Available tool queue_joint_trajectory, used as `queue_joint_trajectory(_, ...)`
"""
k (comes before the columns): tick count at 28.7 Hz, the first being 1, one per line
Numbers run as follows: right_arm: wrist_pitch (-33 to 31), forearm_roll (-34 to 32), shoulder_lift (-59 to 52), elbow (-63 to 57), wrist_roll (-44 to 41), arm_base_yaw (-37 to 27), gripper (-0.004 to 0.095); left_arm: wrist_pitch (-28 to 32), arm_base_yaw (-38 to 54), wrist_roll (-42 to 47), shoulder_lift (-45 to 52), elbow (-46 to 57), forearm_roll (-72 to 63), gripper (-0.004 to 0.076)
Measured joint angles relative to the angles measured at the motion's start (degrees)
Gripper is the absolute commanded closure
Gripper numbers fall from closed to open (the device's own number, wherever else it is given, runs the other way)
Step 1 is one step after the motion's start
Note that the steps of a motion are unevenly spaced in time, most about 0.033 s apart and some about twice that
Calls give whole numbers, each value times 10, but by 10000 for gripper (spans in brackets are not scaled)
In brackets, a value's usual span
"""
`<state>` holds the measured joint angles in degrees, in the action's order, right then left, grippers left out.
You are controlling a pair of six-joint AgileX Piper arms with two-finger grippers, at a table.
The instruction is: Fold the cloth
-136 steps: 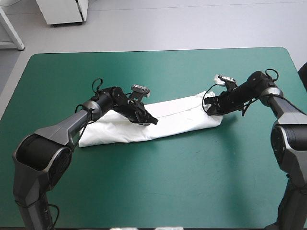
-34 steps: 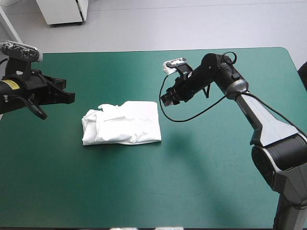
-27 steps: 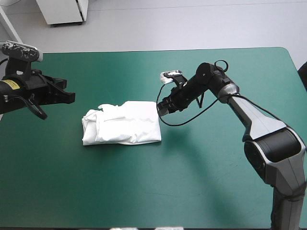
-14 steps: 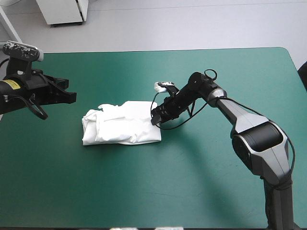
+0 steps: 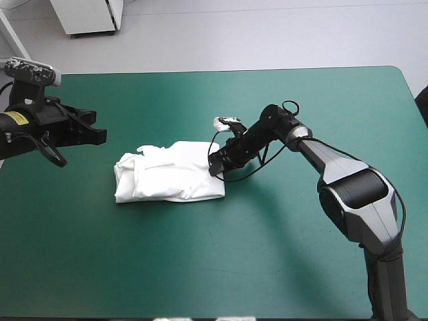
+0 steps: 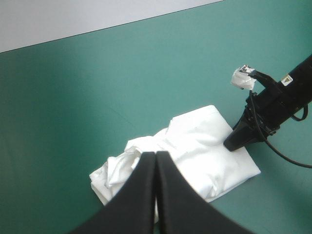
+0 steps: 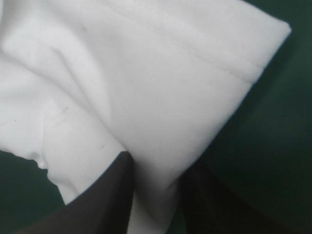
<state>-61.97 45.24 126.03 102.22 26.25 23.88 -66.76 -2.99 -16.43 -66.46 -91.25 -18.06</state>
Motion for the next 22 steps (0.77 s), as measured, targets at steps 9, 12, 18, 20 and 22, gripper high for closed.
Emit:
queue_joint_trajectory(9, 5, -39, 4, 4, 18, 2, 921, 0, 0, 0, 0, 0, -5, 733)
queue_joint_trajectory(12, 2, -62, 0, 6, 16, 5, 921, 0, 0, 0, 0, 0, -12, 733)
queue_joint_trajectory(18, -23, -148, -19, 8, -6, -13, 921, 0, 0, 0, 0, 0, -26, 733)
queue_joint_trajectory(20, -34, -171, -25, 7, -7, -36, 920, 0, 0, 0, 0, 0, -27, 733)
queue_joint_trajectory(22, -47, -204, -35, 4, -9, -76, 921, 0, 0, 0, 0, 0, -27, 733)
